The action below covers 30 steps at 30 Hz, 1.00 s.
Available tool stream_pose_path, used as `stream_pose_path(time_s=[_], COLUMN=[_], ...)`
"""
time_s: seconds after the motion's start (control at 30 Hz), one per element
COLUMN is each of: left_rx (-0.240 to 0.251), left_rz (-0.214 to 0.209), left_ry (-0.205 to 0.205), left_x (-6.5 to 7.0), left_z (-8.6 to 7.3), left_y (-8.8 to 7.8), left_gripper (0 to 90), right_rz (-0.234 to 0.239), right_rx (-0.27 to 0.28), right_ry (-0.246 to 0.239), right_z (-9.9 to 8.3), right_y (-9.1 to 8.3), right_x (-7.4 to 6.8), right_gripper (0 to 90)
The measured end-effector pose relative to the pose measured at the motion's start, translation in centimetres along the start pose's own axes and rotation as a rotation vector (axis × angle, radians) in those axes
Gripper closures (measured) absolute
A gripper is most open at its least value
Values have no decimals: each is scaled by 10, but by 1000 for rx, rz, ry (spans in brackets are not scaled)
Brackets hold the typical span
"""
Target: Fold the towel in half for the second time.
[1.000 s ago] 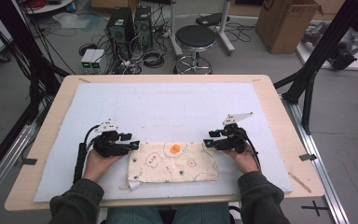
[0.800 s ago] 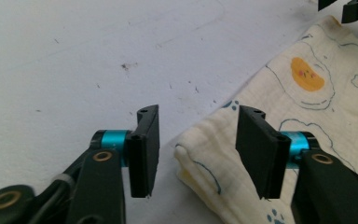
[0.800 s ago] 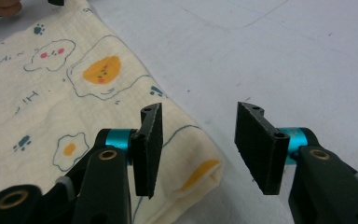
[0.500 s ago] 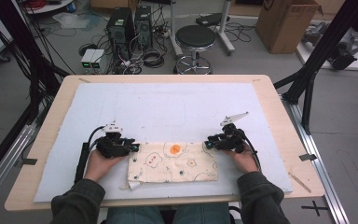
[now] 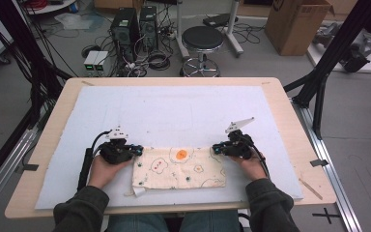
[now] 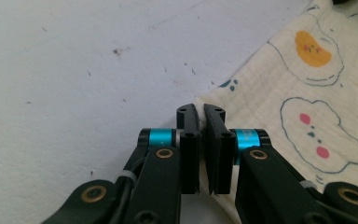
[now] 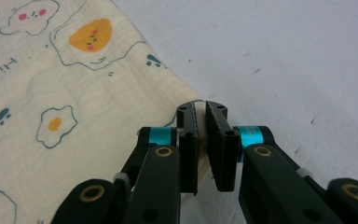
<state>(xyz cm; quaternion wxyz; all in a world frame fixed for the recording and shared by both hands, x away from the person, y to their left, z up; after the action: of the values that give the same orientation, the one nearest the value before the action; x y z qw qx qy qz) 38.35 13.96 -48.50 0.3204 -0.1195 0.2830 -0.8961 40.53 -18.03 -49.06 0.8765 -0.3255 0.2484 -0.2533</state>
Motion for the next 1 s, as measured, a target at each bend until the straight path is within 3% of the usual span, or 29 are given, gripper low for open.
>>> stream_pose_path(time_s=[0.27,0.63,0.73,0.83,1.0], left_rx=[59,89,78,105,89], left_rz=[40,79,80,85,78], left_ry=[-14,-20,-28,-39,-73], left_x=[-5,-18,-24,-29,-40], left_z=[7,10,13,21,18], left_y=[-8,-9,-9,-6,7], left_gripper=[850,851,852,853,853], right_rz=[-12,-6,2,6,-3], right_rx=[71,79,91,98,64], right_ry=[-10,-5,-3,15,57], right_z=[10,22,30,37,41], right_y=[-10,-4,-1,2,11], right_x=[-2,4,9,16,30], right_gripper=[839,840,840,841,841])
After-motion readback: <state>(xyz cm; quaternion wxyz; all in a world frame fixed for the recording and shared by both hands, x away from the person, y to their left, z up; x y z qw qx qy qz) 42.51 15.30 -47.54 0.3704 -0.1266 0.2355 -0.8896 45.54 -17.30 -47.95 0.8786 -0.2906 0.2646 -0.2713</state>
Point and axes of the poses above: each handheld gripper's, and its own axes: y roughly forward along the jaws, z roughly out of its top, x roughly to its right, the point moved 8 cm from there along y, roughly forward along the jaws, and after that the axes turned 8 degrees about y, right-handed, at the moved point
